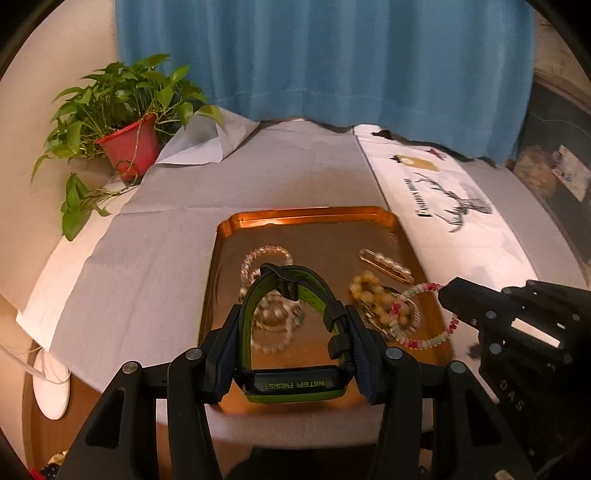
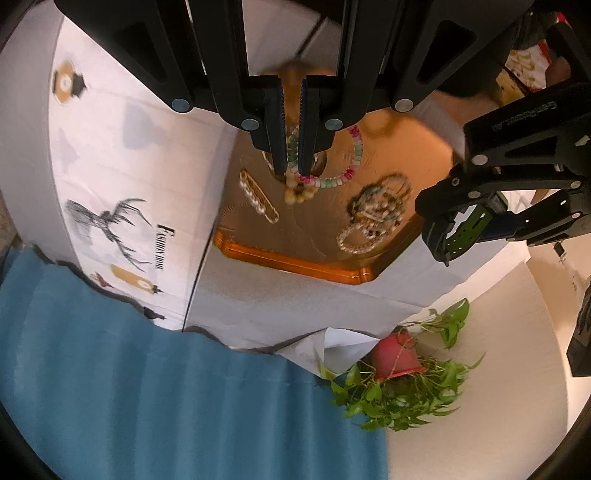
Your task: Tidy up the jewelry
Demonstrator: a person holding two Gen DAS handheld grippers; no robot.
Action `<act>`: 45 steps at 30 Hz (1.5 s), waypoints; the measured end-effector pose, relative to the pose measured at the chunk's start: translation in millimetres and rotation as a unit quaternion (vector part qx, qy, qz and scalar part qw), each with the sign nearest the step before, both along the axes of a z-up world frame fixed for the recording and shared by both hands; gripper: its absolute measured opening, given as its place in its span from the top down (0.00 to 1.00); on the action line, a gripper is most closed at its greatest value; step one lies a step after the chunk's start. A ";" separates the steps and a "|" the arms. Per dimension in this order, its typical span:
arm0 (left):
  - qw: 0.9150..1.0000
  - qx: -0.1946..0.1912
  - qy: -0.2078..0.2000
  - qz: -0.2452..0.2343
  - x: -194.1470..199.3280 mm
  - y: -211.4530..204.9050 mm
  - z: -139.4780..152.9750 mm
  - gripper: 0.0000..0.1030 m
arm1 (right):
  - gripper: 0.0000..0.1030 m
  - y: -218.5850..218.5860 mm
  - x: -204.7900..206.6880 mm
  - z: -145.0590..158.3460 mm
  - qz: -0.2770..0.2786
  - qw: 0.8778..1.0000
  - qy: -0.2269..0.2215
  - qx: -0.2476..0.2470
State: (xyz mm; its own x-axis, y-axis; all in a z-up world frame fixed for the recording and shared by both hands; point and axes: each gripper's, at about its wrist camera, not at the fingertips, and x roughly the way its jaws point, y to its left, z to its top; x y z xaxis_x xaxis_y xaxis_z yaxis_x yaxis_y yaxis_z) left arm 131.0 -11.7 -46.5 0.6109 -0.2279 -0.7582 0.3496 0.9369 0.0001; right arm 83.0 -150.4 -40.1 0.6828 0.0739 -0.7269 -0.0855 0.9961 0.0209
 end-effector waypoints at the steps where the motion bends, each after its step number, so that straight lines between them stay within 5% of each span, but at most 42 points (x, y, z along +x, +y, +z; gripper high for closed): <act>1: 1.000 0.001 0.001 0.001 6.2 0.3 -2.7 0.53 | 0.94 -0.1 6.4 -3.7 0.000 1.000 0.001 0.001; 10: 1.000 0.007 0.022 0.012 54.2 -3.8 -34.3 0.52 | 0.93 -1.7 54.5 -33.3 -0.009 1.000 0.012 0.000; 12: 0.999 0.009 0.029 0.013 61.5 -3.5 -41.3 0.40 | 0.88 -0.7 61.1 -39.9 -0.014 1.000 0.016 -0.009; 13: 0.999 0.018 0.029 0.015 64.2 -3.1 -44.2 0.32 | 0.81 0.9 65.7 -45.3 -0.016 0.999 0.027 -0.022; 14: 0.999 0.031 0.026 0.022 64.8 -3.2 -45.4 0.13 | 0.56 1.3 69.1 -49.5 -0.018 0.999 0.039 -0.033; 15: 0.998 0.044 0.018 0.029 63.7 -2.9 -45.2 0.04 | 0.34 1.2 70.9 -54.7 -0.023 0.997 0.051 -0.044; 16: 0.998 0.053 0.005 0.033 59.9 -2.1 -43.6 0.04 | 0.30 0.0 69.2 -56.0 -0.025 0.997 0.051 -0.045; 32: 0.999 0.029 -0.027 0.034 -49.6 19.1 5.1 0.04 | 0.25 16.4 -35.9 -17.2 -0.038 0.998 0.017 -0.056; 45: 0.996 0.045 -0.064 0.032 -132.6 38.2 22.6 0.04 | 0.25 32.9 -115.9 -1.1 -0.061 0.997 -0.004 -0.050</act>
State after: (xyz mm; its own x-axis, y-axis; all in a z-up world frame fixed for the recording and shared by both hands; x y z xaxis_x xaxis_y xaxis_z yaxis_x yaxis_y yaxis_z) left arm -1.6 26.6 -23.9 0.7148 -0.1200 -0.6890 0.2812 0.9513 0.1260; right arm -32.9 -117.6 -41.2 0.6886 -0.0826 -0.7204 0.0375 0.9962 -0.0784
